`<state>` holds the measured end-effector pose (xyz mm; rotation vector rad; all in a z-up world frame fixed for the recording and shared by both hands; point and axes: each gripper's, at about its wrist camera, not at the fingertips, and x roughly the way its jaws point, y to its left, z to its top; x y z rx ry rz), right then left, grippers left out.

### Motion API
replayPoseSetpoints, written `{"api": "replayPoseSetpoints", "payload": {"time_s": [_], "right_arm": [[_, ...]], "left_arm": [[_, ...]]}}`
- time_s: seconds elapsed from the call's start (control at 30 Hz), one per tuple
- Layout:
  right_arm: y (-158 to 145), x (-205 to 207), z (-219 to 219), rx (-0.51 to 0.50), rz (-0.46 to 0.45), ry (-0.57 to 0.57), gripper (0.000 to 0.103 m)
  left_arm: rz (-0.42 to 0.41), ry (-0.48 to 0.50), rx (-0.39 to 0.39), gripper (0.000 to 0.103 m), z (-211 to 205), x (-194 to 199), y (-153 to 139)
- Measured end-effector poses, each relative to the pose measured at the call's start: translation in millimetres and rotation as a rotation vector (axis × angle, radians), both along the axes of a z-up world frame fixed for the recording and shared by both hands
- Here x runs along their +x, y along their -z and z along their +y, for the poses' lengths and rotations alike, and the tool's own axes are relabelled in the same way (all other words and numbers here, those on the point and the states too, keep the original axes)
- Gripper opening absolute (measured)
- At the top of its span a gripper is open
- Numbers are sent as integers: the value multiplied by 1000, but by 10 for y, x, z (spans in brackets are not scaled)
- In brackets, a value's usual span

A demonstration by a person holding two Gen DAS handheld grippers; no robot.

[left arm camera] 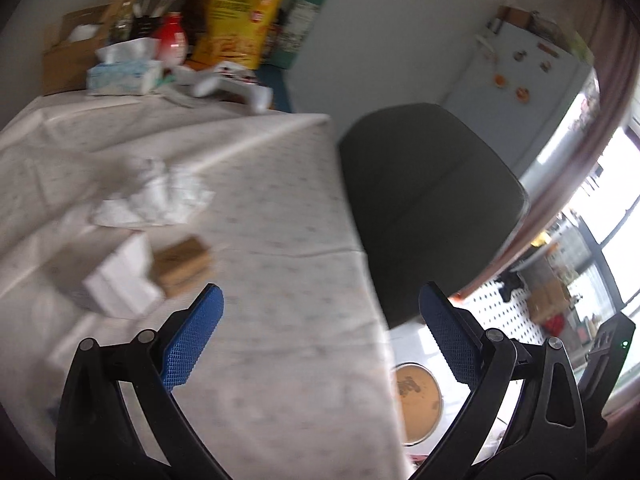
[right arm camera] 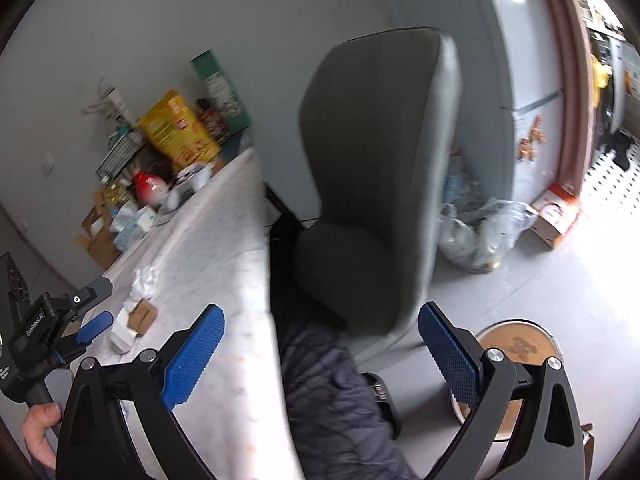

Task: Collect trash
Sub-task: 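Move both grippers back over the table toward the remaining trash, then grasp the red-and-white packet with the left gripper while the right gripper grasps the brown box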

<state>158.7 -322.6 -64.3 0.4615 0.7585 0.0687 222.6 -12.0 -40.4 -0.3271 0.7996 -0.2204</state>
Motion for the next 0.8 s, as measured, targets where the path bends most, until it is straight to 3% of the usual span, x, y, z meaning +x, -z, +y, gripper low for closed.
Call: {"api": "replayPoseSetpoints", "payload": {"time_s": [0.37, 0.67, 0.8], "right_arm": [[49, 385, 942, 0, 9, -136, 95], [85, 577, 1369, -21, 23, -216, 95], [130, 637, 1418, -25, 33, -222, 95]], "left_arm": [[73, -178, -4, 97, 1029, -68, 196], [166, -222, -111, 97, 1296, 52, 480], [203, -253, -120, 97, 1316, 142, 647]]}}
